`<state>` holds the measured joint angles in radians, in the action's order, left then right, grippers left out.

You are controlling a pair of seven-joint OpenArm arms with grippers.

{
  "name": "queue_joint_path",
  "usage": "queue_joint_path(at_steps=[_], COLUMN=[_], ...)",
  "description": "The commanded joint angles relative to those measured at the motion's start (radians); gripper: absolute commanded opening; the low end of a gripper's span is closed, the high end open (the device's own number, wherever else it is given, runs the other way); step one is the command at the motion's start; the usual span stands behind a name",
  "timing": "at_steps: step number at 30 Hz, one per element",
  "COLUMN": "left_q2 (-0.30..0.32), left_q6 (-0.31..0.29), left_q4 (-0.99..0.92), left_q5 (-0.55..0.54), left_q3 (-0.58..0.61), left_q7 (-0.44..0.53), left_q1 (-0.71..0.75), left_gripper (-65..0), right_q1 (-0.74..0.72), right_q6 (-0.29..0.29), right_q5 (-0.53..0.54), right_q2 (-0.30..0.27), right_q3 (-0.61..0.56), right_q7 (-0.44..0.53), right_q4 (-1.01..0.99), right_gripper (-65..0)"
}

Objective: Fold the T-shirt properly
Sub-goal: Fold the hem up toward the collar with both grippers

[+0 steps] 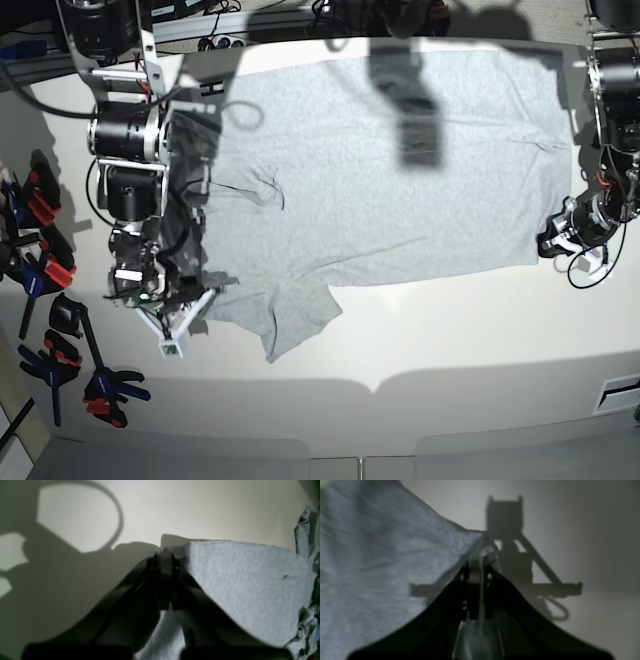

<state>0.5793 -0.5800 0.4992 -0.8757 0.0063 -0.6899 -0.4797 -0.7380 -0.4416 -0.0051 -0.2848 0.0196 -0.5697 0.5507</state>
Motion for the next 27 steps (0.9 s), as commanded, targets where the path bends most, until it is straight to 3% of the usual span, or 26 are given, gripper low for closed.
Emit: queue_joint_path(at_steps=[1, 6, 13, 19, 24, 27], left_q2=[0.014, 0.015, 0.020, 0.020, 0.020, 0.020], left_q6=[0.003, -0.002, -0.087, -0.100, 0.053, 0.101], left_q4=[0.007, 0.007, 0.021, 0.250, 0.575, 0.743], left_q5=[0.006, 0.006, 0.010, 0.028, 0.102, 0.127], left_q3=[0.001, 0.001, -0.017, -0.112, -0.154, -0.176], left_q7=[-0.023, -0.022, 0.025, 0.011, 0.010, 0.010], left_q1=[-0.016, -0.016, -0.012, 0.114, 0.264, 0.335], left_gripper=[-65.0, -65.0, -65.0, -65.0, -65.0, -65.0], right_q1=[-0.040, -0.030, 0.118, 0.289, 0.381, 0.414], right_q6=[-0.014, -0.016, -0.016, -0.015, -0.015, -0.015], right_q5=[0.017, 0.018, 0.017, 0.027, 0.067, 0.066], right_q2=[-0.009, -0.009, -0.015, -0.035, -0.067, -0.067], right_q3=[0.000, 0.000, 0.000, 0.001, 0.003, 0.023], right_q7=[0.011, -0.042, -0.051, -0.099, -0.157, -0.188], right_q4=[0.032, 0.091, 0.266, 0.526, 0.708, 0.786], right_gripper=[-65.0, -65.0, -65.0, -65.0, -65.0, -65.0])
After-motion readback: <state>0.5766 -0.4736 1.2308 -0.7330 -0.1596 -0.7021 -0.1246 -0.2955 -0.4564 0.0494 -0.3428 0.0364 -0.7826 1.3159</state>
